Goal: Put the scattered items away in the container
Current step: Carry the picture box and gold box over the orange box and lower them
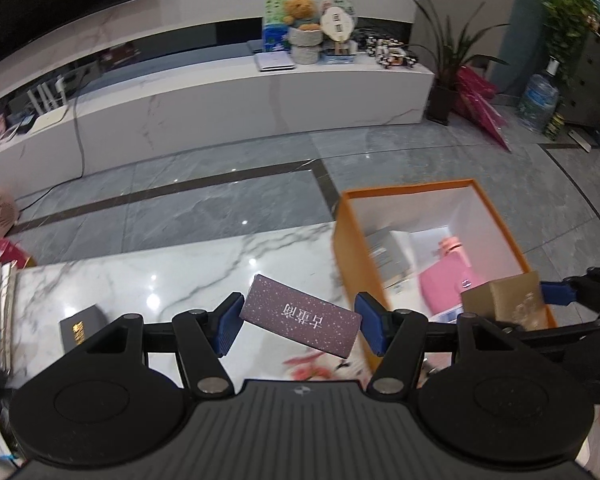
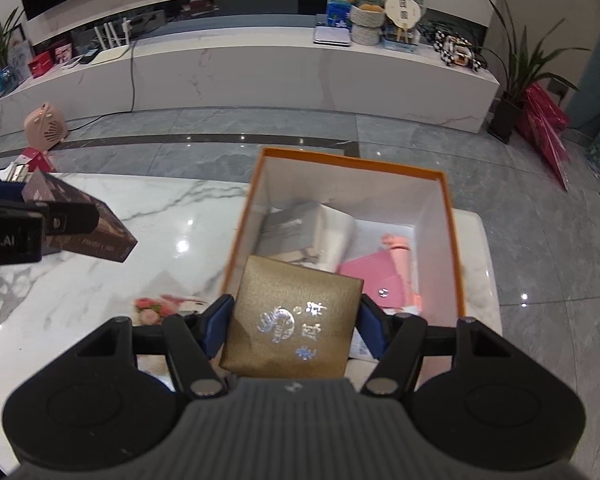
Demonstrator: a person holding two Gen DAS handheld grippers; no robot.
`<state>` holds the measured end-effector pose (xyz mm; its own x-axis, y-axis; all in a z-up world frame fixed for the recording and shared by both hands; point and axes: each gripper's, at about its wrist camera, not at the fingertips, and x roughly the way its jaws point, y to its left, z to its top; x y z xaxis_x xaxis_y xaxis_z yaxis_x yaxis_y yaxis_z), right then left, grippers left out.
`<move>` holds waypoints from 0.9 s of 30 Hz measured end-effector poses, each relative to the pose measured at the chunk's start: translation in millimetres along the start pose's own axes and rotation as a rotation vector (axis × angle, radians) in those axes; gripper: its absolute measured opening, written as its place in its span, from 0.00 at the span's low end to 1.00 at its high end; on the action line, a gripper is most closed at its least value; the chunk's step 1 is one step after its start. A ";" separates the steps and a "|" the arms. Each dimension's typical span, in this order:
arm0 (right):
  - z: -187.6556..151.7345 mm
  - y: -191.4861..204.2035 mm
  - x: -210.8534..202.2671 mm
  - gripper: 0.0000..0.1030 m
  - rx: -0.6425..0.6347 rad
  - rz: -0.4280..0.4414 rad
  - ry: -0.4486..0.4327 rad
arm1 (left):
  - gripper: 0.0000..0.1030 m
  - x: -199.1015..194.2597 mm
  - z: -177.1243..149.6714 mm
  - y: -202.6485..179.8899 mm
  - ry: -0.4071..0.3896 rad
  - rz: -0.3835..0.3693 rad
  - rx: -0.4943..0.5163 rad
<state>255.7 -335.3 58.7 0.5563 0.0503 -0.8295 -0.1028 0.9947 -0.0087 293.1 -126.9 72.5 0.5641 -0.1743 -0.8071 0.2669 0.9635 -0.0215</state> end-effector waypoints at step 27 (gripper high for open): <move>13.1 -82.7 57.6 0.66 0.098 -0.013 0.031 | 0.69 87.2 49.0 -66.5 0.074 -0.154 -0.034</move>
<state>307.1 -413.5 19.0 0.5312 0.0357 -0.8465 -0.0137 0.9993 0.0335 362.8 -216.1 32.4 0.4593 -0.3061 -0.8339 0.3187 0.9330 -0.1670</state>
